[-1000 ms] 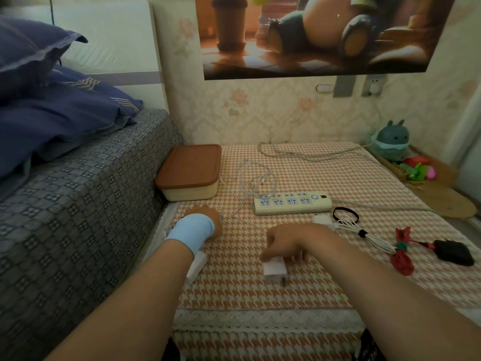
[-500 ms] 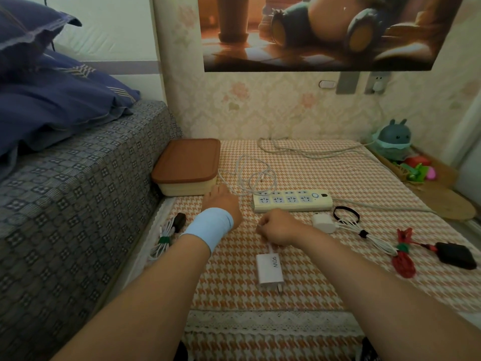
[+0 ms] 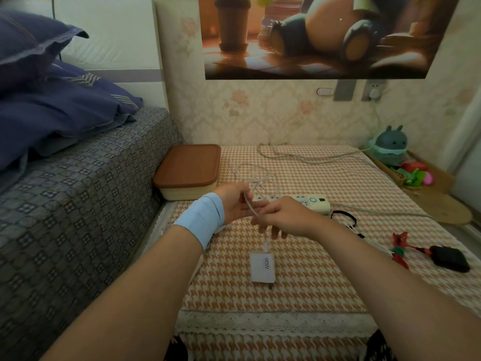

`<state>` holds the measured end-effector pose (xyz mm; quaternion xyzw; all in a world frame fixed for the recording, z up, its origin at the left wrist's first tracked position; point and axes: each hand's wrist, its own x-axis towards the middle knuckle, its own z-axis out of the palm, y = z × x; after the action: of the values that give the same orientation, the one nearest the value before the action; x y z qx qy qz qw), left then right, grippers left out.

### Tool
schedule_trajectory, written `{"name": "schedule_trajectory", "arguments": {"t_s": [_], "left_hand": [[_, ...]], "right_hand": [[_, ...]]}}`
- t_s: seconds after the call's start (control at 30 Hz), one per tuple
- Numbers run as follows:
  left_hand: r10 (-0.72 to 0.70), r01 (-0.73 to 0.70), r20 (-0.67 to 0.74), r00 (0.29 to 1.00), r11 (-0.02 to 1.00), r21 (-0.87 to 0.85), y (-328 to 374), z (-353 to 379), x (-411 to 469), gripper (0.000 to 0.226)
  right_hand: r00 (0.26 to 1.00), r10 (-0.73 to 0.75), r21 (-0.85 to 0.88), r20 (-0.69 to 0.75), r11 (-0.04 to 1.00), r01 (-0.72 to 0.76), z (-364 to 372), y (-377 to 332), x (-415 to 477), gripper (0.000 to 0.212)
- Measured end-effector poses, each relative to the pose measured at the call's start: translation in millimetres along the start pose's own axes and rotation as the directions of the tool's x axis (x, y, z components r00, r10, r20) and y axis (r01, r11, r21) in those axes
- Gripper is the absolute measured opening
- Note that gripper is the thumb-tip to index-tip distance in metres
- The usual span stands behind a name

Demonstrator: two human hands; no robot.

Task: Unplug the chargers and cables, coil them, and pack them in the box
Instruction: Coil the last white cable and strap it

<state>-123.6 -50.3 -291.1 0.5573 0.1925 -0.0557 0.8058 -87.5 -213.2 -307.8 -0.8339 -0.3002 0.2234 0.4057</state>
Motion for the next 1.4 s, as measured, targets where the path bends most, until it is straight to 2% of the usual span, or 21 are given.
{"name": "schedule_trajectory", "arguments": {"t_s": [0.03, 0.1, 0.17, 0.2, 0.27, 0.3, 0.33, 0.4, 0.43, 0.5, 0.6, 0.7, 0.8, 0.87, 0.9, 1.0, 1.13, 1.2, 1.23, 1.33, 1.4], "left_hand": [[0.019, -0.019, -0.017, 1.0, 1.0, 0.015, 2.5, 1.2, -3.7, 0.019], [0.028, -0.028, 0.02, 0.999, 0.999, 0.039, 11.2, -0.9, -9.6, 0.022], [-0.036, 0.02, 0.113, 0.993, 0.991, 0.134, 21.4, -6.7, -16.3, 0.028], [-0.074, 0.039, 0.161, 0.984, 0.977, 0.211, 25.3, -9.2, -21.7, 0.029], [-0.117, 0.026, 0.249, 0.961, 0.939, 0.342, 29.5, -12.7, -31.9, 0.027], [-0.127, 0.009, 0.294, 0.947, 0.929, 0.371, 30.4, -13.5, -36.1, 0.026], [-0.13, -0.007, 0.335, 0.933, 0.925, 0.379, 30.5, -13.5, -40.2, 0.025], [-0.113, -0.031, 0.37, 0.922, 0.932, 0.362, 29.3, -13.5, -44.1, 0.027], [-0.085, -0.051, 0.358, 0.93, 0.934, 0.354, 28.6, -14.1, -43.9, 0.03], [0.018, -0.112, 0.288, 0.958, 0.943, 0.315, 27.4, -18.1, -41.6, 0.035], [0.142, -0.161, 0.15, 0.978, 0.979, 0.123, 27.3, -28.6, -34.9, 0.037], [0.143, -0.135, 0.081, 0.986, 0.986, -0.1, 22.8, -35.0, -27.5, 0.036], [0.082, -0.024, 0.125, 0.989, 0.912, -0.409, 19.8, -36.7, -22.9, 0.037], [0.056, 0.04, 0.169, 0.984, 0.855, -0.517, 20.4, -38.3, -21.4, 0.038], [0.048, 0.055, 0.174, 0.984, 0.836, -0.546, 20.4, -39.1, -20.4, 0.039], [0.05, 0.041, 0.127, 0.991, 0.782, -0.622, 15.0, -35.8, -16.8, 0.038], [0.064, 0.09, 0.168, 0.984, 0.632, -0.77, 12.6, -18.8, -21.4, 0.036], [0.066, 0.096, 0.173, 0.983, 0.619, -0.779, 13.1, -7.4, -26.4, 0.034], [0.047, 0.087, 0.155, 0.987, 0.651, -0.754, 12.6, -2.6, -27.9, 0.034], [-0.037, 0.046, 0.027, 0.999, 0.81, -0.585, 7.9, 0.9, -24.2, 0.036], [-0.041, 0.012, -0.059, 0.997, 0.908, -0.419, 7.4, -4.3, -19.2, 0.034]], "right_hand": [[0.998, 0.008, 0.005, -0.059, 1.0, -0.008, -3.3, -2.2, -0.2, 0.018], [0.968, 0.004, 0.022, -0.249, 1.0, 0.002, -8.6, -4.6, 2.3, 0.021], [0.899, -0.079, -0.056, -0.43, 0.997, 0.061, -11.2, -6.8, 2.0, 0.011], [0.874, -0.153, -0.121, -0.462, 0.987, 0.109, -12.3, -8.2, 0.4, 0.019], [0.86, -0.329, -0.222, -0.39, 0.94, 0.259, -15.1, -12.1, -2.2, 0.045], [0.865, -0.389, -0.249, -0.316, 0.914, 0.321, -15.4, -12.6, -1.9, 0.05], [0.868, -0.435, -0.26, -0.241, 0.89, 0.374, -14.2, -15.9, -3.1, 0.045], [0.869, -0.457, -0.266, -0.189, 0.876, 0.403, -10.7, -18.1, -2.7, 0.013], [0.871, -0.45, -0.273, -0.198, 0.879, 0.392, -9.6, -19.9, -3.7, 0.004], [0.906, -0.372, -0.281, -0.2, 0.908, 0.311, -12.8, -18.5, -4.0, 0.016], [0.979, -0.165, -0.302, -0.12, 0.945, 0.122, -24.0, -11.9, -5.6, 0.05], [0.997, -0.061, -0.178, -0.053, 0.983, 0.051, -30.9, -11.5, -11.2, 0.054], [0.998, -0.054, -0.044, 0.04, 0.997, 0.056, -35.7, -20.1, -17.4, 0.041], [0.987, -0.01, 0.05, 0.159, 0.999, 0.002, -39.7, -22.6, -21.3, 0.034], [0.981, 0.015, 0.032, 0.195, 0.999, -0.022, -40.9, -22.1, -23.1, 0.032], [0.979, 0.071, -0.034, 0.191, 0.997, -0.066, -42.3, -21.3, -27.1, 0.03], [0.988, 0.079, 0.134, 0.132, 0.986, -0.097, -52.7, -19.1, -25.8, 0.034], [0.994, 0.089, 0.144, 0.071, 0.985, -0.099, -59.6, -15.9, -24.6, 0.036], [0.995, 0.095, 0.104, 0.019, 0.99, -0.097, -61.1, -12.7, -23.1, 0.036], [0.992, 0.106, -0.012, -0.07, 0.994, -0.107, -57.8, -2.9, -21.9, 0.028], [0.994, 0.094, -0.025, -0.05, 0.995, -0.095, -54.8, 1.1, -20.6, 0.022]]}}
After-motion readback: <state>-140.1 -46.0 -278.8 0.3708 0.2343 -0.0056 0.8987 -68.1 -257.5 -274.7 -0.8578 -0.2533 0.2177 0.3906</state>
